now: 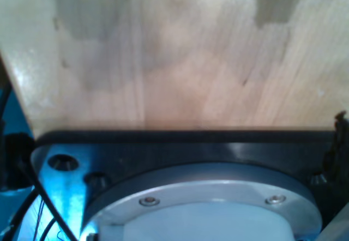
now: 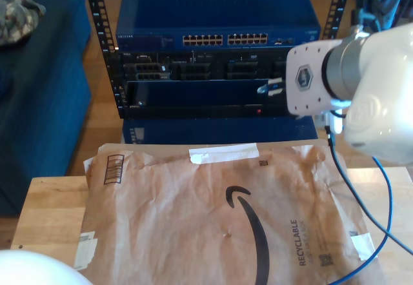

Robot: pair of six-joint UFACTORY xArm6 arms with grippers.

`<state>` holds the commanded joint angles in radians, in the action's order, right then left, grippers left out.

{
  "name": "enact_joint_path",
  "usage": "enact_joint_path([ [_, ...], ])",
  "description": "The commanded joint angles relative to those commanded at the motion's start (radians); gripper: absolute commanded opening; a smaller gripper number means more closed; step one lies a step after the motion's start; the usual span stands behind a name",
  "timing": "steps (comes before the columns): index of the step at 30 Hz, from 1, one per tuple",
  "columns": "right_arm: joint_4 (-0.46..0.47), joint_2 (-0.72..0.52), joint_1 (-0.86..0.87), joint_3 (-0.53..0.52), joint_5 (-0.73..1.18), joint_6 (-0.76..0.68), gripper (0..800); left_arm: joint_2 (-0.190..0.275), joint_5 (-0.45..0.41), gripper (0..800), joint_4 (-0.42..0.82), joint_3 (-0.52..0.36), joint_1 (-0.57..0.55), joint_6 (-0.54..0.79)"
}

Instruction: Grab the cable and plug it in

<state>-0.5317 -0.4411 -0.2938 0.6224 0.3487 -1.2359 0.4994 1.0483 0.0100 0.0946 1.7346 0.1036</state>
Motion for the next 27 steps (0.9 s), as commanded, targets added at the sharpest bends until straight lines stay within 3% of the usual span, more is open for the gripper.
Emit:
enact_joint_path([
  [7,-0.002,-0.015,-0.037,-0.095,-0.143,0.046,0,0.000,0.000,800,0.000,0.000,0.000,0.000],
  [13,-0.005,-0.018,-0.061,-0.098,-0.252,0.035,0,0.000,0.000,800,0.000,0.000,0.000,0.000],
  [23,0.000,0.061,-0.129,-0.094,-0.494,0.031,0,0.000,0.000,800,0.000,0.000,0.000,0.000],
  [27,-0.002,0.144,-0.183,-0.097,-0.672,0.028,0,0.000,0.000,800,0.000,0.000,0.000,0.000],
])
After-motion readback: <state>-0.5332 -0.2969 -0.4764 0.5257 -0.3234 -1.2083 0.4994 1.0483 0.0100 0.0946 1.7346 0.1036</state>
